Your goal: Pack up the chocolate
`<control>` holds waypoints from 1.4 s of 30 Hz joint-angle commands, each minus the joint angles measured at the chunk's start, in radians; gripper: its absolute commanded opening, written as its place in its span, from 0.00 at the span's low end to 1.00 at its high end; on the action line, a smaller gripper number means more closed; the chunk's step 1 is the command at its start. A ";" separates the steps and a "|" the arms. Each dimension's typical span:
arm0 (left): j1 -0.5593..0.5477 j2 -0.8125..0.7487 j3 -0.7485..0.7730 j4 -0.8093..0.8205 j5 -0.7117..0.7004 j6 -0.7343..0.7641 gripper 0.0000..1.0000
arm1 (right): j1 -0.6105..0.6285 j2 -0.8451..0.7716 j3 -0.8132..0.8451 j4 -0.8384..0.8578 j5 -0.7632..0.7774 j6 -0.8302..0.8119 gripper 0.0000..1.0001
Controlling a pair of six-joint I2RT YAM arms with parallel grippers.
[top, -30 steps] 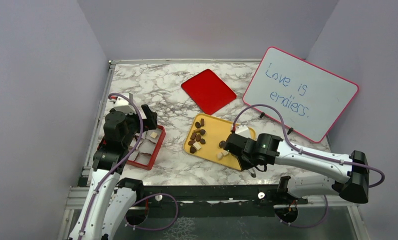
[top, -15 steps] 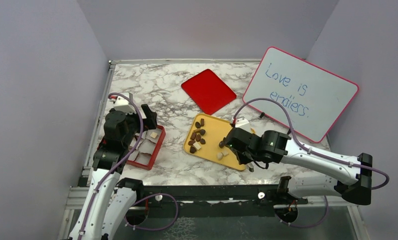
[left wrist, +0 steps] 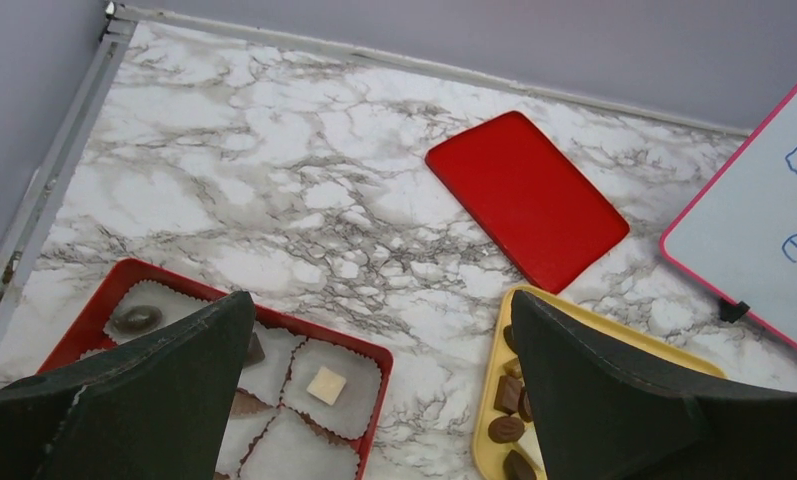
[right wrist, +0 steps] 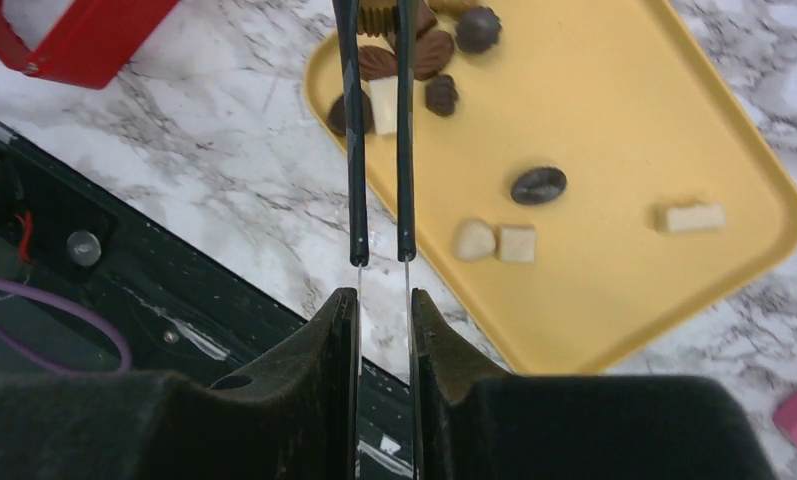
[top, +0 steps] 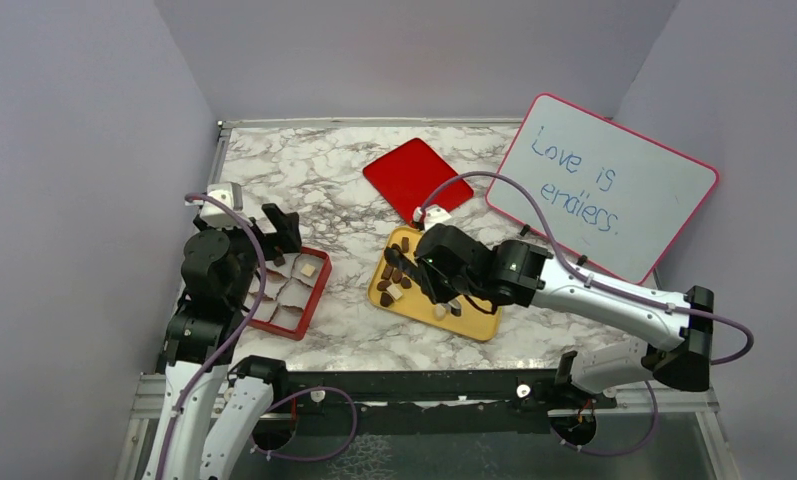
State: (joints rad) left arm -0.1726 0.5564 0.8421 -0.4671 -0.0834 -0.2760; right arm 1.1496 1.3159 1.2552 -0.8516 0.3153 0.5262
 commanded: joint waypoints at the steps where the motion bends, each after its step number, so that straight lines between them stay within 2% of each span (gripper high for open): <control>1: -0.002 -0.010 0.068 -0.021 -0.050 -0.002 0.99 | -0.005 0.060 0.065 0.174 -0.072 -0.093 0.25; 10: -0.002 0.019 0.144 -0.025 -0.105 -0.004 0.99 | -0.004 0.198 0.148 0.383 -0.233 -0.230 0.25; 21: -0.002 0.016 0.189 -0.025 -0.189 -0.012 0.99 | -0.002 0.411 0.276 0.453 -0.350 -0.304 0.26; 25: -0.002 0.015 0.212 -0.025 -0.216 0.022 0.99 | 0.013 0.471 0.300 0.454 -0.333 -0.312 0.26; 34: -0.002 0.019 0.247 -0.022 -0.248 0.044 0.99 | 0.073 0.545 0.336 0.444 -0.321 -0.441 0.29; 42: -0.002 -0.001 0.234 -0.025 -0.249 0.052 0.99 | 0.111 0.613 0.388 0.414 -0.234 -0.477 0.31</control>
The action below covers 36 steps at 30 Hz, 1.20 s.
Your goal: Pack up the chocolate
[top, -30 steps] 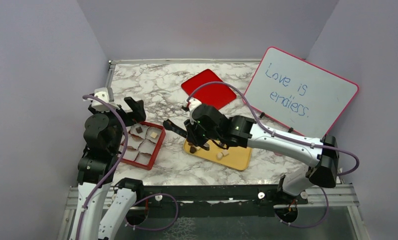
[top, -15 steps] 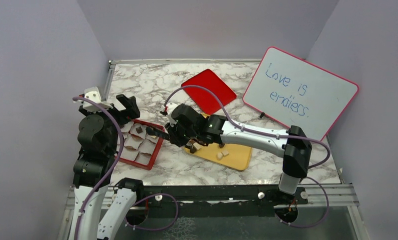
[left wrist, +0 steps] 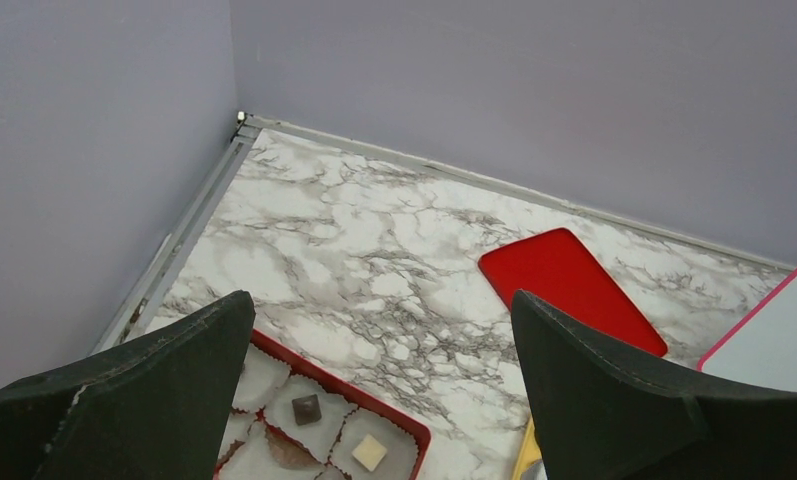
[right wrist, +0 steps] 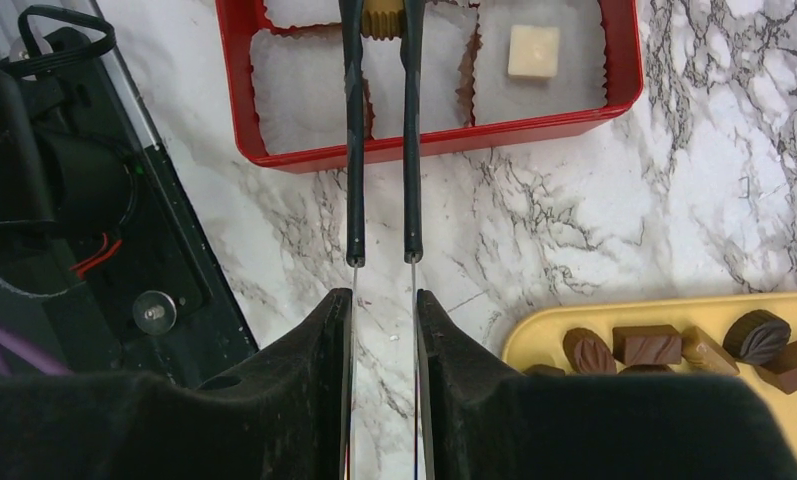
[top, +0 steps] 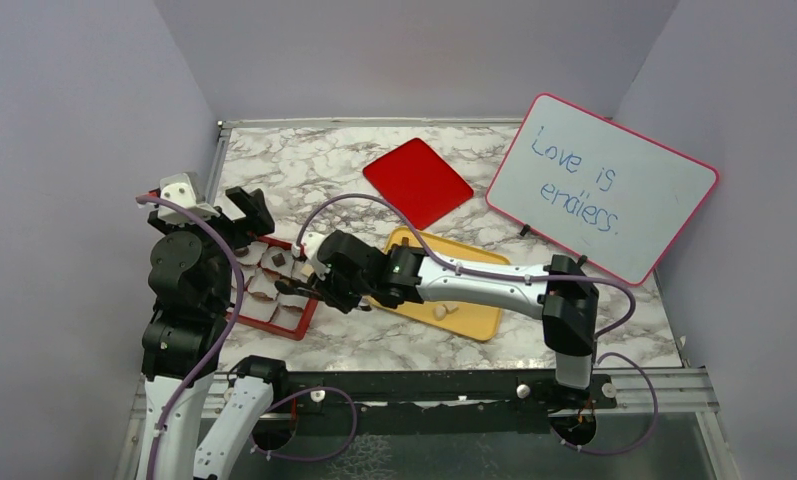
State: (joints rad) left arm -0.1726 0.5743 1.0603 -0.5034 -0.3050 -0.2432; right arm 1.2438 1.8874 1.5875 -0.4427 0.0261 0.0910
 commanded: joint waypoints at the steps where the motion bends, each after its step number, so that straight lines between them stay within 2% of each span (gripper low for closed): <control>1: -0.002 -0.021 0.015 0.011 -0.029 0.020 0.99 | 0.021 0.054 0.068 -0.002 0.069 -0.046 0.31; 8: -0.002 -0.016 0.021 0.012 -0.019 0.031 0.99 | 0.028 0.093 0.105 -0.038 0.135 -0.039 0.33; 19: -0.003 -0.022 0.026 0.012 -0.022 0.034 0.99 | 0.029 0.104 0.113 -0.036 0.077 -0.034 0.36; 26: -0.002 0.002 0.043 0.011 -0.011 0.038 0.99 | 0.029 0.114 0.126 -0.059 0.110 -0.041 0.36; 36: -0.003 0.006 0.010 0.017 -0.002 0.027 0.99 | 0.029 0.059 0.121 -0.050 0.089 -0.024 0.36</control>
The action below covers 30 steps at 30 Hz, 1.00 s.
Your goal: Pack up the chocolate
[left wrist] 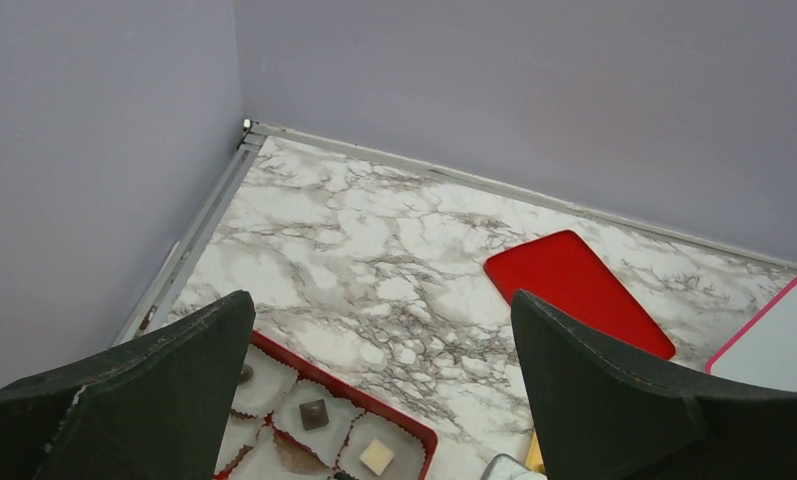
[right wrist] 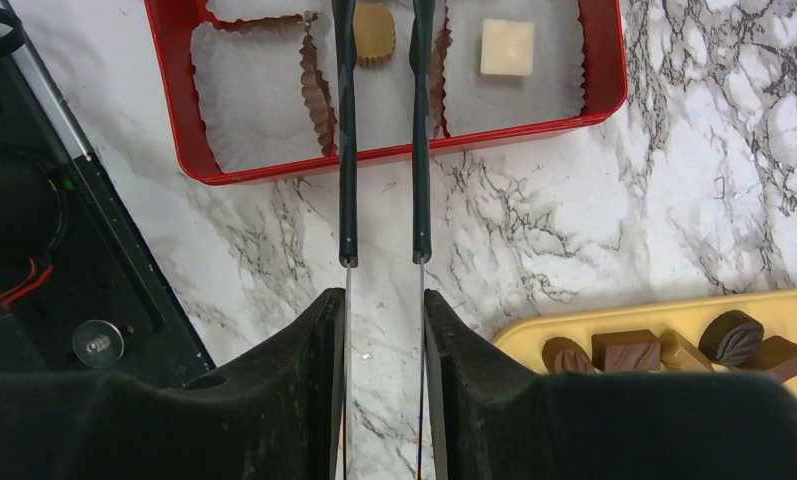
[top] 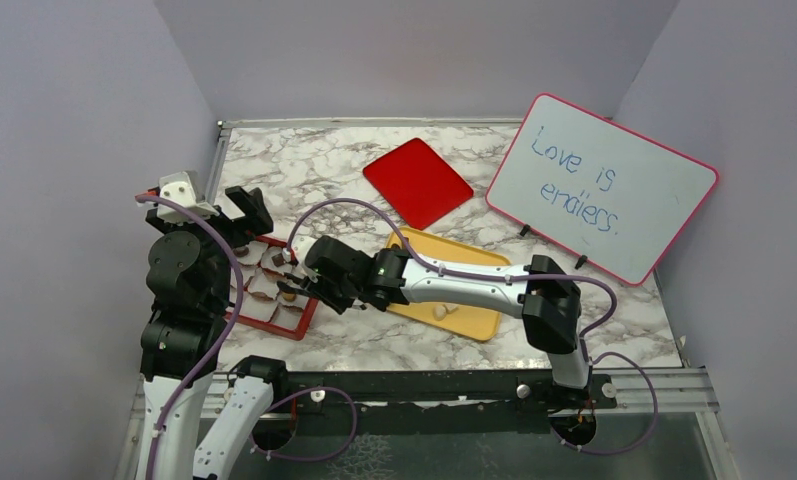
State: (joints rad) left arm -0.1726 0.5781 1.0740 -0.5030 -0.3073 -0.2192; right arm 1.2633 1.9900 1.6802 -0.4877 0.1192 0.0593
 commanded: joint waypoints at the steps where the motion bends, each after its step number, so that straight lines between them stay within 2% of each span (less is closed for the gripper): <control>1: -0.003 0.002 -0.007 0.016 0.002 0.002 0.99 | 0.010 -0.056 0.021 0.000 -0.004 0.010 0.36; 14: -0.003 0.023 -0.067 0.019 0.050 -0.023 0.99 | 0.010 -0.281 -0.177 0.007 0.084 0.060 0.36; 23: -0.003 0.050 -0.193 0.096 0.164 -0.055 0.99 | 0.008 -0.487 -0.390 -0.099 0.227 0.140 0.37; 30: -0.003 0.075 -0.304 0.171 0.227 -0.067 0.99 | 0.004 -0.618 -0.482 -0.274 0.319 0.263 0.37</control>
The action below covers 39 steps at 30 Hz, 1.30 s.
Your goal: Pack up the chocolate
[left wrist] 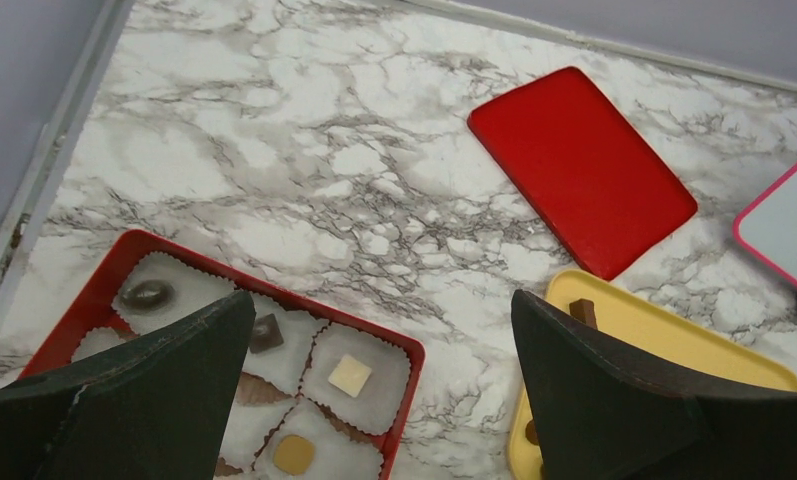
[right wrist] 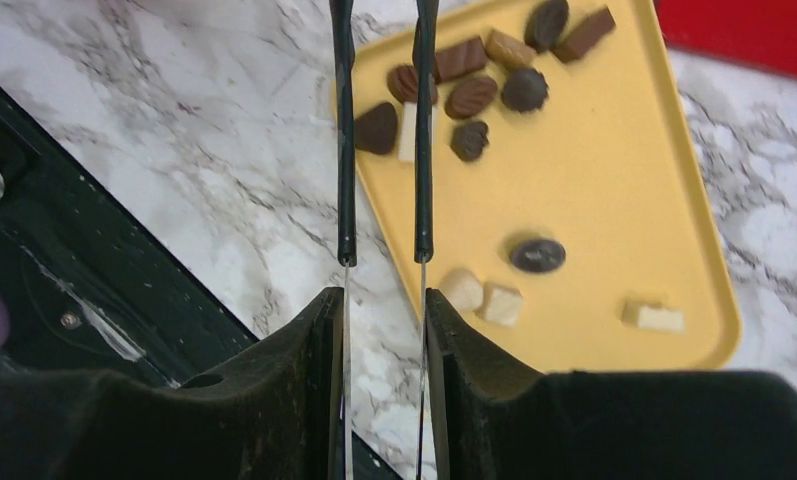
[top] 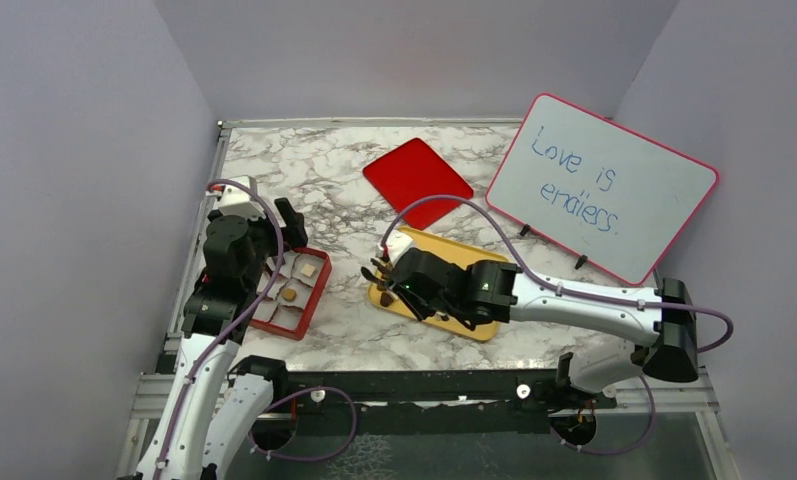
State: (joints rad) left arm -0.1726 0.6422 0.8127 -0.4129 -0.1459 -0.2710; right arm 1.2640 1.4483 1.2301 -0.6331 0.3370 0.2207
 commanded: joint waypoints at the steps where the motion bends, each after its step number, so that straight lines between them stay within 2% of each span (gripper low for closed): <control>1: -0.002 0.015 -0.049 0.083 0.066 -0.013 0.99 | 0.001 -0.086 -0.041 -0.160 0.108 0.130 0.37; 8: -0.002 0.032 -0.064 0.081 0.071 0.004 0.99 | -0.013 -0.148 -0.101 -0.358 0.143 0.319 0.39; 17: -0.002 0.036 -0.067 0.082 0.066 0.016 0.99 | -0.025 -0.177 -0.124 -0.478 0.155 0.418 0.41; 24: -0.002 0.035 -0.067 0.082 0.063 0.019 0.99 | -0.046 -0.167 -0.130 -0.461 0.156 0.419 0.42; 39: -0.002 0.041 -0.066 0.083 0.065 0.022 0.99 | -0.104 -0.125 -0.198 -0.265 0.066 0.347 0.42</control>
State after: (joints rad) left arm -0.1726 0.6853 0.7536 -0.3599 -0.0971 -0.2638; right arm 1.1698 1.3048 1.0519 -0.9741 0.4316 0.5850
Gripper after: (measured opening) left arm 0.990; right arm 0.418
